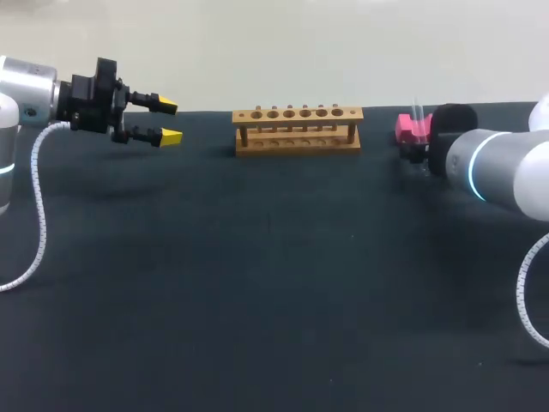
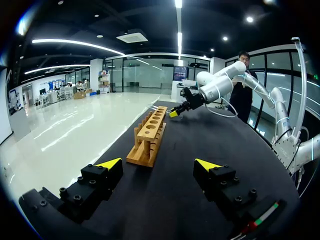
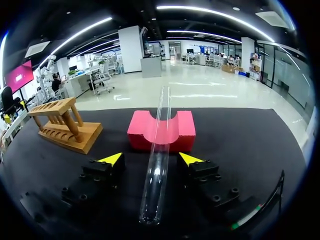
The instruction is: Grasp the test tube, adjust it, and insert it.
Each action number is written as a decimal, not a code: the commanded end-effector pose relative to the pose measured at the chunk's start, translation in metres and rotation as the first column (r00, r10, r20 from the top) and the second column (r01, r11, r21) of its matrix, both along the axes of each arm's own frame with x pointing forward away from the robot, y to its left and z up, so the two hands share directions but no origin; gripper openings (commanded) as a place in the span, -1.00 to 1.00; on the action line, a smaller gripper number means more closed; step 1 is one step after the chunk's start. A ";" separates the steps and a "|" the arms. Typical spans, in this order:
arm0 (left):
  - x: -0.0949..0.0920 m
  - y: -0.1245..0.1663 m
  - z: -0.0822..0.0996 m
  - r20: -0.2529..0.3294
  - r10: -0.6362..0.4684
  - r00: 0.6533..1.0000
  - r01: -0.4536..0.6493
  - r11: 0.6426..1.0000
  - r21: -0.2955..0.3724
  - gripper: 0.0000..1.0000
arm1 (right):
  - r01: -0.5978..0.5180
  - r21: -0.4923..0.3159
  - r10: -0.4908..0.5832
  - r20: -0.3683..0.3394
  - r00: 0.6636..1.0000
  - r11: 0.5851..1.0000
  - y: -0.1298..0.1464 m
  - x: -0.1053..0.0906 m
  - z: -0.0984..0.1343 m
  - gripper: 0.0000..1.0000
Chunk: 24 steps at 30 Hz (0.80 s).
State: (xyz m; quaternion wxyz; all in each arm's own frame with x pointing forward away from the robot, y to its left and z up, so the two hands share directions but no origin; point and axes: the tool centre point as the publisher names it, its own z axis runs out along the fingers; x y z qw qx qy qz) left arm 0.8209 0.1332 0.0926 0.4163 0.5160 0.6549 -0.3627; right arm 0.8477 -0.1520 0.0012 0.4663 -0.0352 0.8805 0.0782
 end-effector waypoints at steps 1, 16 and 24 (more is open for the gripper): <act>0.000 0.000 -0.001 0.003 0.000 1.000 0.000 1.000 -0.002 1.00 | -0.306 0.199 0.203 0.413 0.888 0.931 -0.003 0.002 -0.007 0.31; 0.000 0.000 -0.001 0.003 0.000 1.000 0.000 1.000 -0.002 1.00 | -0.307 0.198 0.211 0.394 0.894 0.931 -0.004 0.005 -0.011 0.04; 0.000 0.000 -0.001 0.003 0.000 1.000 0.000 1.000 -0.002 1.00 | -0.299 0.200 0.205 0.390 0.898 0.933 -0.004 0.005 -0.011 -0.55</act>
